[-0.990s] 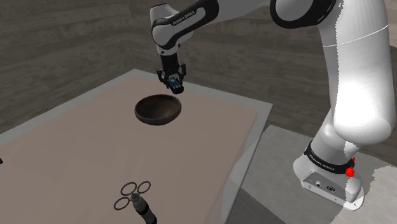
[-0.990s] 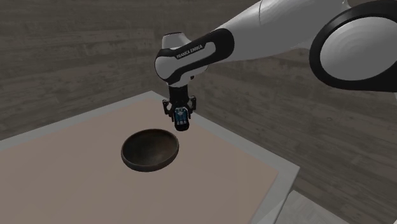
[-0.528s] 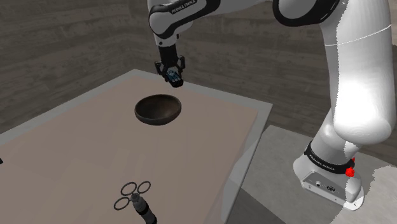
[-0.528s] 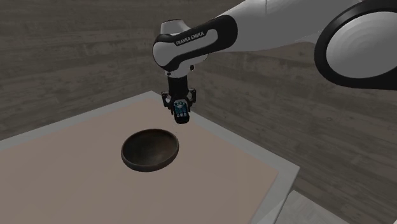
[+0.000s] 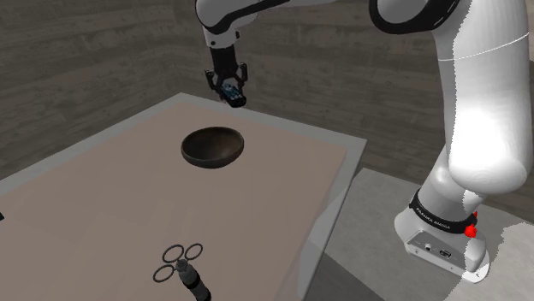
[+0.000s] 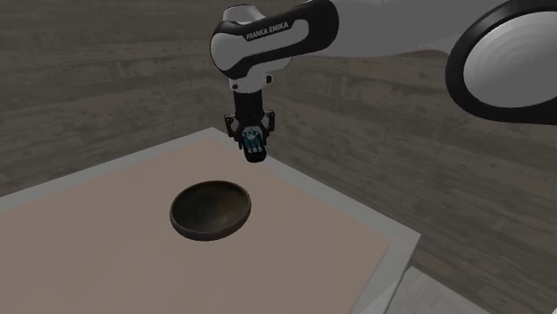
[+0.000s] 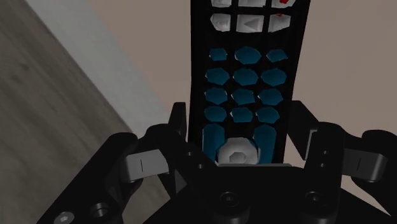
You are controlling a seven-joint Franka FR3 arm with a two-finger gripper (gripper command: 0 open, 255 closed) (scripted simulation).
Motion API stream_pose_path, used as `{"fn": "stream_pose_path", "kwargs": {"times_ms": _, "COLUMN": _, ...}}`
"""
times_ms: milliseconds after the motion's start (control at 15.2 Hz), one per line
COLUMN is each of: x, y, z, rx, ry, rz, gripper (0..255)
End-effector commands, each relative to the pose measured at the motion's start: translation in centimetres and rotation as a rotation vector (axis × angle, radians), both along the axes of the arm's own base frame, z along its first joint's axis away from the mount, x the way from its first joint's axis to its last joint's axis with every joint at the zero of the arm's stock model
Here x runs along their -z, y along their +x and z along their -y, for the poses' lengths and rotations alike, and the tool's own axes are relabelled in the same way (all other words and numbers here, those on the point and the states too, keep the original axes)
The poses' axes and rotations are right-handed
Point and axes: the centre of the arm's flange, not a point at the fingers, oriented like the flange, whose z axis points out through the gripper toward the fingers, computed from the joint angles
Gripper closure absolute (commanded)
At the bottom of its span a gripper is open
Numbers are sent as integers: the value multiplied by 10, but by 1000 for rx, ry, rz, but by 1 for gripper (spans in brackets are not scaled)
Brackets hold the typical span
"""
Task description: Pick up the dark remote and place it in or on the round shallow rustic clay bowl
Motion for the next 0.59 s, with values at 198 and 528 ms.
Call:
{"fn": "stream_pose_path", "kwargs": {"times_ms": 198, "x": -26, "y": -1, "z": 0, "rx": 0, "ry": 0, "rz": 0, "gripper": 255}}
{"fn": "stream_pose_path", "kwargs": {"times_ms": 528, "x": -46, "y": -7, "z": -11, "rx": 0, "ry": 0, "rz": 0, "gripper": 255}}
